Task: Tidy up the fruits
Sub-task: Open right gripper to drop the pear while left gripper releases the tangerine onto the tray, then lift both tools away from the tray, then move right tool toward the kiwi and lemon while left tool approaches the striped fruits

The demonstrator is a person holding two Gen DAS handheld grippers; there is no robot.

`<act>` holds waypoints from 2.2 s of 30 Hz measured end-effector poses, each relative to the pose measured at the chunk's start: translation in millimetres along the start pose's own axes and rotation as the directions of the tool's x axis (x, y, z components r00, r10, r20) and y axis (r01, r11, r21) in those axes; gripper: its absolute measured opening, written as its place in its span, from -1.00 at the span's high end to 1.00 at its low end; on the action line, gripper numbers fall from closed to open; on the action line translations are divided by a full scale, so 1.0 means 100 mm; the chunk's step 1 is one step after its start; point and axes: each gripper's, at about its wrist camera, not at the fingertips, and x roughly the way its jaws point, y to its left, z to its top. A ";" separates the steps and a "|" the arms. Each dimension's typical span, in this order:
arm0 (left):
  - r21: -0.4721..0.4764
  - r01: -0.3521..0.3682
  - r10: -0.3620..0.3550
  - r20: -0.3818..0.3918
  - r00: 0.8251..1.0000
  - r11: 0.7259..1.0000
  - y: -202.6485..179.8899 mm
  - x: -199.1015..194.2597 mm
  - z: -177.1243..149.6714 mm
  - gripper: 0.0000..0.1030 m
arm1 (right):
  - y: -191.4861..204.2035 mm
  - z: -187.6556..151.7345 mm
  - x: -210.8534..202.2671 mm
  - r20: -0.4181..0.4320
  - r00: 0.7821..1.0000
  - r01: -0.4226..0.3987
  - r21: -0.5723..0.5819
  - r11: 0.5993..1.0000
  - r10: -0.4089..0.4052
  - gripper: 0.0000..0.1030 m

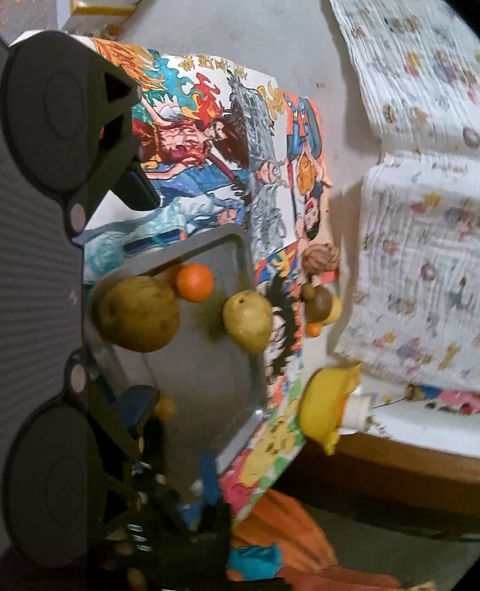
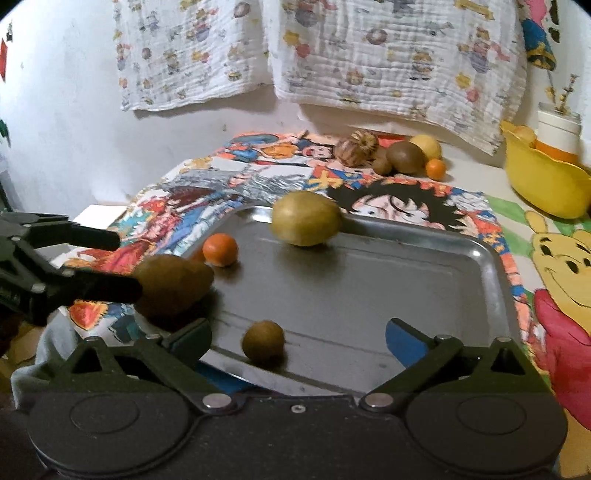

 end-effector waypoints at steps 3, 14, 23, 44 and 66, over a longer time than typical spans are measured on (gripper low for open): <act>0.060 -0.017 0.019 -0.037 0.999 0.998 -0.05 0.01 -0.04 -0.99 | -0.07 -0.03 -0.06 -0.005 0.999 0.041 0.018 0.999 -0.041 -0.97; 0.102 -0.050 0.062 -0.118 0.991 0.993 0.05 0.09 -0.04 -0.99 | -0.30 -0.07 -0.10 -0.022 0.991 0.135 0.073 0.988 -0.134 -0.99; 0.056 -0.085 0.093 -0.159 0.983 0.995 0.33 0.07 0.03 -0.99 | -0.40 -0.02 0.01 -0.022 0.990 0.139 0.113 0.984 -0.137 -0.99; -0.121 -0.144 0.141 -0.028 0.990 0.982 0.85 0.53 0.75 -0.99 | -0.69 0.58 0.41 0.044 0.989 0.133 0.138 0.981 -0.140 -0.99; -0.077 -0.011 0.016 0.056 0.998 0.997 0.95 1.72 1.73 -0.99 | -0.92 1.33 1.07 0.072 0.964 0.265 -0.227 0.937 -0.256 -0.99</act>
